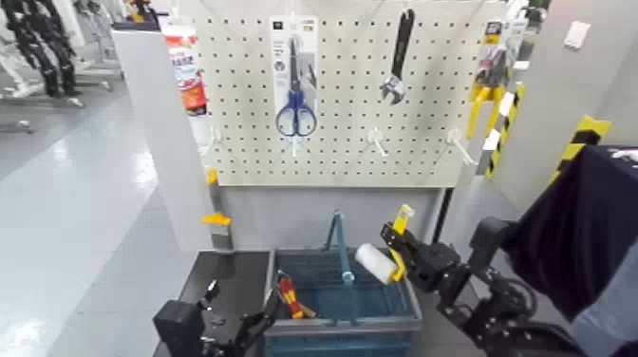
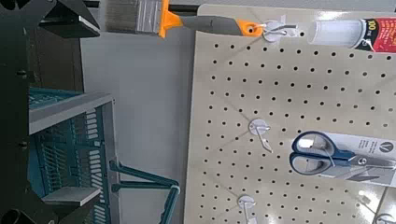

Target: Put the yellow roller into the crate.

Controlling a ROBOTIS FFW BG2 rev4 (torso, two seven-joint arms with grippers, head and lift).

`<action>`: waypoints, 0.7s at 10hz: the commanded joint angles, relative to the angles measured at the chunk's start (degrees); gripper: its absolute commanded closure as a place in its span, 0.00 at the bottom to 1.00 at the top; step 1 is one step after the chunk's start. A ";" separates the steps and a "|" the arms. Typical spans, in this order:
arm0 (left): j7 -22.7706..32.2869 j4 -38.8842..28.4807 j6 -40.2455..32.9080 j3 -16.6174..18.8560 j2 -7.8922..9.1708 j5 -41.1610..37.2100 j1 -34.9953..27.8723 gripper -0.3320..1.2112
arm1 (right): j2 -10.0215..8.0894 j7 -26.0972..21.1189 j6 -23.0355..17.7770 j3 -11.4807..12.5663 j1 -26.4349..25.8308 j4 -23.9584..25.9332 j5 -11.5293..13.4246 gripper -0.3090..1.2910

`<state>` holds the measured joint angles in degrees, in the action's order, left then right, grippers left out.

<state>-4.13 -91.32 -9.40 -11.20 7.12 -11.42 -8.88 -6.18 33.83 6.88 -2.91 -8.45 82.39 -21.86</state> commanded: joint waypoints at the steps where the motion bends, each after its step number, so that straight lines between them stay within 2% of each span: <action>1: 0.00 0.00 0.00 -0.05 0.00 0.00 0.00 0.29 | 0.20 -0.17 -0.29 -1.31 -1.05 -6.28 -3.98 0.97; 3: 0.00 0.00 0.00 -0.14 0.00 0.00 0.00 0.29 | 0.29 -0.78 0.42 -2.28 -2.10 -8.92 -4.24 0.97; 6: 0.00 0.00 0.00 -0.05 -0.09 0.00 0.00 0.29 | 0.20 -2.54 2.44 -3.68 -2.80 -9.18 -3.01 0.96; 7: 0.00 0.00 0.00 -0.05 -0.09 0.00 0.00 0.29 | 0.20 -2.89 2.88 -3.77 -2.89 -8.92 -2.92 0.93</action>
<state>-4.13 -91.32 -9.40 -11.28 7.04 -11.42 -8.88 -5.96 30.96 9.46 -6.58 -11.28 73.27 -24.91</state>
